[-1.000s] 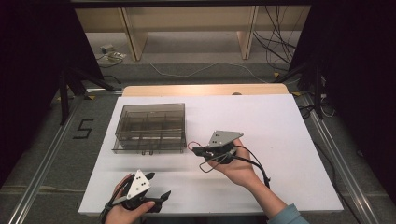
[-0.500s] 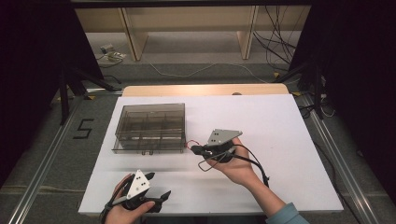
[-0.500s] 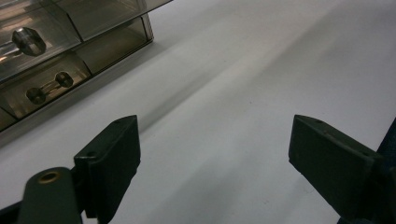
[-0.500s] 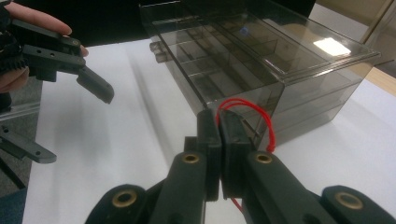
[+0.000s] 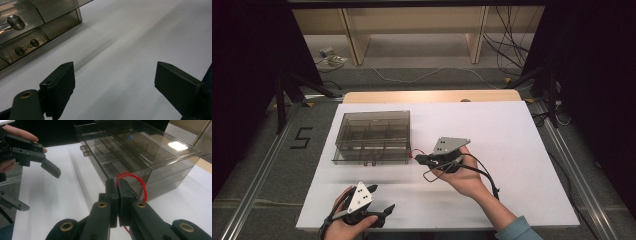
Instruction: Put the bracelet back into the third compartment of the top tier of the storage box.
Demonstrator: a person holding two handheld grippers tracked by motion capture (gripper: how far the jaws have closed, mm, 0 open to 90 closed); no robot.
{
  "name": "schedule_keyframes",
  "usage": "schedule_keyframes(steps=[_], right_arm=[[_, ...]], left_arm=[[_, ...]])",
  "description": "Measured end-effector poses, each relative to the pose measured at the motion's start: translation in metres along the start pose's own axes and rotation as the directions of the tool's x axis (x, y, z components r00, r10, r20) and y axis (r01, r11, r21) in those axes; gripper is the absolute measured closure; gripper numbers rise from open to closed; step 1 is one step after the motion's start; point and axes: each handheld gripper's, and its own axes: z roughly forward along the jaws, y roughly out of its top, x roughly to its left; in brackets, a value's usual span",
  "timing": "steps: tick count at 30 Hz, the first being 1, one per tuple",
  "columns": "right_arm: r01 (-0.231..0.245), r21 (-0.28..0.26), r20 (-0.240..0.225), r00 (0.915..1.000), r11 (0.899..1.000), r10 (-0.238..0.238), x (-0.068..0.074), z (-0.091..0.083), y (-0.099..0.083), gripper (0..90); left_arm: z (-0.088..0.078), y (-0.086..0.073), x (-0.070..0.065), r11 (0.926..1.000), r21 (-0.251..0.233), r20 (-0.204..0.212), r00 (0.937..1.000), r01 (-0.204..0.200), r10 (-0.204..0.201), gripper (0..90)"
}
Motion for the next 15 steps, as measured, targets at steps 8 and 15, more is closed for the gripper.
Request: schedule_keyframes(steps=[8, 15], right_arm=[[0.002, 0.001, -0.007, 1.0, 1.0, -0.002, 0.0006, 0.0023, 0.0023, 88.4], [0.007, 0.001, -0.01, 0.9999, 1.0, -0.007, 0.001, 0.0039, 0.0047, 88.4]], left_arm=[[-0.0001, 0.0, 0.0002, 1.0, -0.001, 0.0, 1.0, 0.001, -0.001, 16.5], [-0.0003, 0.0, 0.0001, 1.0, -0.002, -0.001, 1.0, 0.001, -0.001, 16.6]])
